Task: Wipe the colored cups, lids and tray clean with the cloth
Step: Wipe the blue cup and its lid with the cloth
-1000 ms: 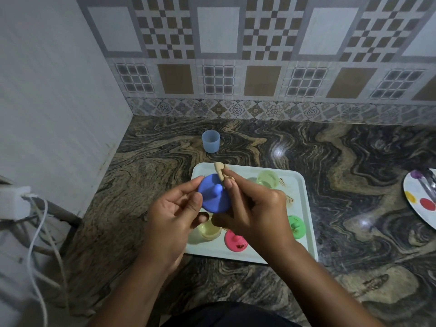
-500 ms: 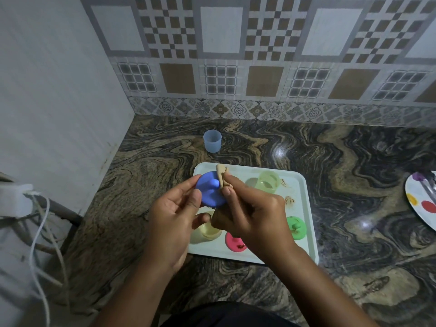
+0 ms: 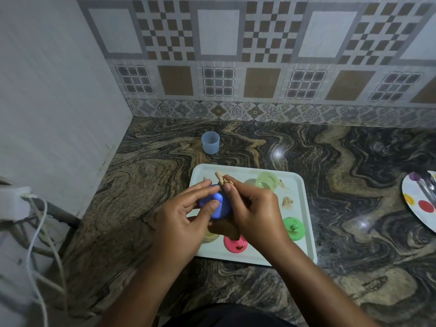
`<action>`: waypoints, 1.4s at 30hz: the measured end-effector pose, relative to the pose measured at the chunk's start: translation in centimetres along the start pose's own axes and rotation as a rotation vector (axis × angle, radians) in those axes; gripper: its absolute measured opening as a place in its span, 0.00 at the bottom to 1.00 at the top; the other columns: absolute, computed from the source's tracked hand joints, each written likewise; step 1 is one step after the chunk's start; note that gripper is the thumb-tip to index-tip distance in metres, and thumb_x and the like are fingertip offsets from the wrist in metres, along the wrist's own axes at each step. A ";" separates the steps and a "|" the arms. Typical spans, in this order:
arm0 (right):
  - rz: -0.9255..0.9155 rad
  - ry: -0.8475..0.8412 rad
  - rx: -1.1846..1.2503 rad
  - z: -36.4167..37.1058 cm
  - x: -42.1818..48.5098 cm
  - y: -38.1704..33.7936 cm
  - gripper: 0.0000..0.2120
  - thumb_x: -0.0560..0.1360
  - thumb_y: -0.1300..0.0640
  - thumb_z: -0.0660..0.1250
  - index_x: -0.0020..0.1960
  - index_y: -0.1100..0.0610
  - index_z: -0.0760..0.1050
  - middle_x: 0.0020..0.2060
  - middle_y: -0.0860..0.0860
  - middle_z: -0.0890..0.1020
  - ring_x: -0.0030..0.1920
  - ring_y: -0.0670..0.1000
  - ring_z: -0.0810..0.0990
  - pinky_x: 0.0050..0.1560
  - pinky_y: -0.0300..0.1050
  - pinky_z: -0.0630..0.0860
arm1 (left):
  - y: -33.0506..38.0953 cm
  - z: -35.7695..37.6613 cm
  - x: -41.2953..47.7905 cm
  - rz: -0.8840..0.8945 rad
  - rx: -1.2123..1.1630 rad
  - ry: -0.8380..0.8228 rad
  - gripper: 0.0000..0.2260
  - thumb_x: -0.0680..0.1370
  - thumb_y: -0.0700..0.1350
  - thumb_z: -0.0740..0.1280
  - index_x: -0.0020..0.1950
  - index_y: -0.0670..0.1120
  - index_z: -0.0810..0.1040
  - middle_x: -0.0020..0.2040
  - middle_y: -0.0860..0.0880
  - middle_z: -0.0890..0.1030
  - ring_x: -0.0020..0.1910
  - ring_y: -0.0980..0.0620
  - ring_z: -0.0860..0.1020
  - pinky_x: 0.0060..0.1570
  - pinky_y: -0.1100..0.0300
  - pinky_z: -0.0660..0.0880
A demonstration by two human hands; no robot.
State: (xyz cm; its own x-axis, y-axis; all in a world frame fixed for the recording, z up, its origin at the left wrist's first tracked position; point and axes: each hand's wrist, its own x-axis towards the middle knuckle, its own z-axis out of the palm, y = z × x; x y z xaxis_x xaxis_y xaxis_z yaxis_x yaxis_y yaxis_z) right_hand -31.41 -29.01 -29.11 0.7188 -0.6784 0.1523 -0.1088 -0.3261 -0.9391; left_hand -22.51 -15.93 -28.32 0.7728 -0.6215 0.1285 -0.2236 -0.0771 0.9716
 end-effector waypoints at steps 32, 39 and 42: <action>-0.371 0.080 -0.503 1.3 14.5 8.7 0.18 0.80 0.62 0.67 0.69 0.66 0.75 0.65 0.66 0.77 0.66 0.62 0.78 0.59 0.60 0.80 | -6.5 1.5 17.8 0.146 0.523 0.168 0.08 0.74 0.43 0.73 0.53 0.45 0.85 0.52 0.47 0.86 0.51 0.49 0.83 0.50 0.59 0.77; -0.273 0.053 -0.509 2.1 19.0 9.1 0.22 0.82 0.51 0.59 0.71 0.62 0.73 0.70 0.61 0.74 0.64 0.63 0.79 0.56 0.62 0.81 | -8.8 2.7 23.2 -0.009 0.458 0.206 0.07 0.75 0.46 0.72 0.50 0.48 0.85 0.47 0.49 0.86 0.47 0.49 0.83 0.49 0.53 0.80; -0.227 0.071 -0.478 2.8 20.3 9.4 0.19 0.82 0.57 0.62 0.69 0.65 0.74 0.68 0.64 0.75 0.65 0.63 0.79 0.62 0.58 0.79 | -10.1 3.6 24.9 -0.020 0.480 0.167 0.07 0.75 0.48 0.71 0.51 0.49 0.85 0.48 0.50 0.86 0.48 0.50 0.83 0.50 0.51 0.80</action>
State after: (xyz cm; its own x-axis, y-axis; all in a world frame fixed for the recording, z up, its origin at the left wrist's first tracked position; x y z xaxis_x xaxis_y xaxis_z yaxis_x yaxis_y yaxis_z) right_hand -15.92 -43.95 -35.69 0.7145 -0.5929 0.3714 -0.2684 -0.7226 -0.6370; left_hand -3.13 -33.46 -35.67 0.8557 -0.4856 0.1787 -0.4247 -0.4618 0.7787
